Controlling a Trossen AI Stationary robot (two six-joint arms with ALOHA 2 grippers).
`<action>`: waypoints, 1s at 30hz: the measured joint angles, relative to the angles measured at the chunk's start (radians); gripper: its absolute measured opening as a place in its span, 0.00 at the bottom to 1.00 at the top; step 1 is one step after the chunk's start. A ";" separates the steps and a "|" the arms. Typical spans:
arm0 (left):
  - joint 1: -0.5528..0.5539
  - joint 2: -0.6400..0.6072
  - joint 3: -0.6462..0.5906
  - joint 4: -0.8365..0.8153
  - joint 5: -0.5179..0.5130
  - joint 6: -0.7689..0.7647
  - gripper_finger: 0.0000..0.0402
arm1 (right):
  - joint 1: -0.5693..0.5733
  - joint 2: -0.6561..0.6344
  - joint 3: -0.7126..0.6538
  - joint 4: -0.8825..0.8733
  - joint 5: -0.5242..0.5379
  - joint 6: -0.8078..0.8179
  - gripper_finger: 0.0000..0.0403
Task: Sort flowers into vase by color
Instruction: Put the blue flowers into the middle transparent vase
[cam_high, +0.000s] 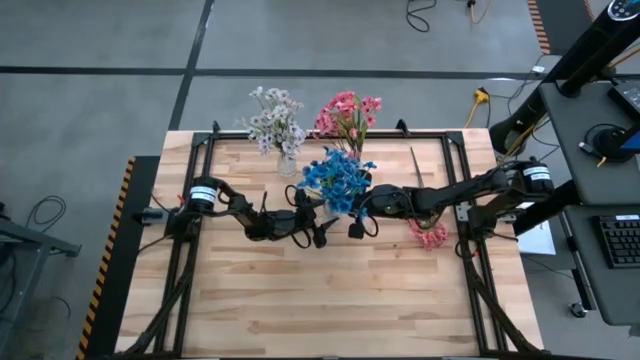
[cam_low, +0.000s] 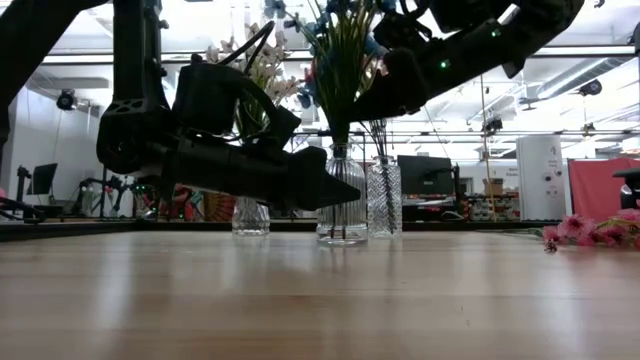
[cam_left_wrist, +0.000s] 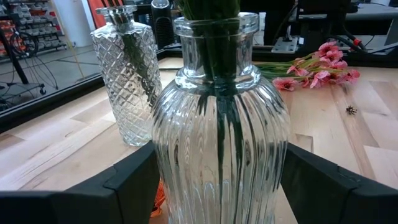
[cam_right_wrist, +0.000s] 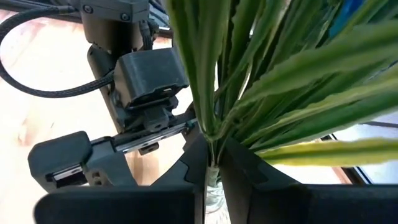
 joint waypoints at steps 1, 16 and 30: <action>0.000 0.000 0.000 0.000 0.000 0.000 0.68 | 0.000 0.001 0.000 -0.001 0.000 0.000 0.06; 0.000 0.001 0.001 -0.002 0.003 0.008 0.68 | 0.001 -0.027 -0.003 -0.037 0.004 0.000 0.06; 0.000 0.001 -0.001 -0.001 -0.003 -0.002 0.68 | 0.002 -0.072 -0.005 -0.142 0.056 0.042 0.34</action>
